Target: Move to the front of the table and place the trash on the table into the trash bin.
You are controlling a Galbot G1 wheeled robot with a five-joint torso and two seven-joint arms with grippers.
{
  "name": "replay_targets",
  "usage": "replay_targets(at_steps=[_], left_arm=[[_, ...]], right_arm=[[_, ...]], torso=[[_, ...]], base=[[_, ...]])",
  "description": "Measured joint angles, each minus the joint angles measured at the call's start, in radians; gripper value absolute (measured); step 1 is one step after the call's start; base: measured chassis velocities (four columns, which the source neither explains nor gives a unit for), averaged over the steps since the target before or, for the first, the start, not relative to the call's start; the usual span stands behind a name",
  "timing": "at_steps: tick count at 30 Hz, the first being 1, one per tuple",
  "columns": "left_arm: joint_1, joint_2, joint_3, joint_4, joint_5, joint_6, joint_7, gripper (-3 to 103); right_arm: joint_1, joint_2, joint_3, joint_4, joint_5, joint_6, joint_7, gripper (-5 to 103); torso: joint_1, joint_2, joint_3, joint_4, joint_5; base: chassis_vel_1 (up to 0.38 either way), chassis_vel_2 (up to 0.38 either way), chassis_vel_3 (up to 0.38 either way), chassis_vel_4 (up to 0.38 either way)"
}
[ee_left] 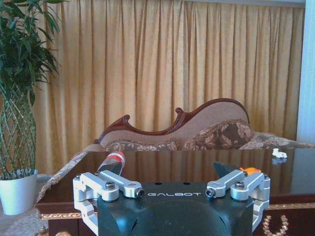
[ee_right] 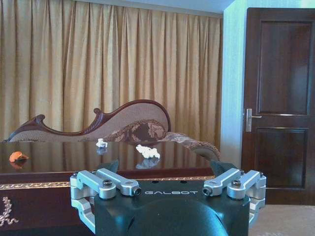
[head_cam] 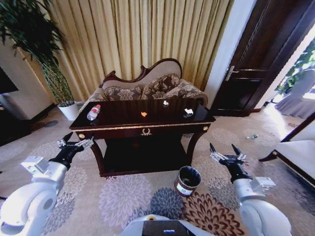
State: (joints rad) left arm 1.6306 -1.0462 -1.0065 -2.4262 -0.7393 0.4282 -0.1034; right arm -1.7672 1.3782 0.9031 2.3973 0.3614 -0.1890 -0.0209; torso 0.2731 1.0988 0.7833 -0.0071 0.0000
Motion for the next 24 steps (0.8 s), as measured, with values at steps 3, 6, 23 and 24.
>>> replay_targets(at_steps=[3, 6, 23, 24], left_arm=[[0.003, -0.002, -0.002, -0.001, 0.0, 0.0, 0.0, 100], [0.005, -0.003, -0.002, -0.001, 0.001, 0.0, 0.0, 100], [0.006, -0.003, -0.001, 0.0, 0.003, 0.0, 0.001, 100], [0.006, -0.003, 0.0, 0.001, 0.003, 0.0, 0.001, 100]], right_arm=[[0.0, 0.0, -0.001, 0.0, 0.0, 0.0, 0.0, 100], [0.0, 0.001, -0.002, 0.001, 0.0, 0.0, 0.0, 100], [0.005, 0.0, -0.017, 0.0, -0.007, 0.0, 0.001, 100], [0.005, 0.0, -0.017, -0.001, -0.008, 0.0, 0.001, 100]], torso=[[0.0, 0.0, 0.0, 0.0001, 0.0001], [0.0, 0.0, 0.0, 0.0001, 0.0001], [0.0, 0.0, 0.0, 0.0, 0.0001], [0.0, 0.0, 0.0, -0.0001, 0.0001]], base=[[-0.125, 0.143, 0.131, -0.129], [-0.147, 0.125, 0.136, -0.139], [-0.139, 0.135, 0.145, -0.144], [-0.134, 0.138, 0.139, -0.137]])
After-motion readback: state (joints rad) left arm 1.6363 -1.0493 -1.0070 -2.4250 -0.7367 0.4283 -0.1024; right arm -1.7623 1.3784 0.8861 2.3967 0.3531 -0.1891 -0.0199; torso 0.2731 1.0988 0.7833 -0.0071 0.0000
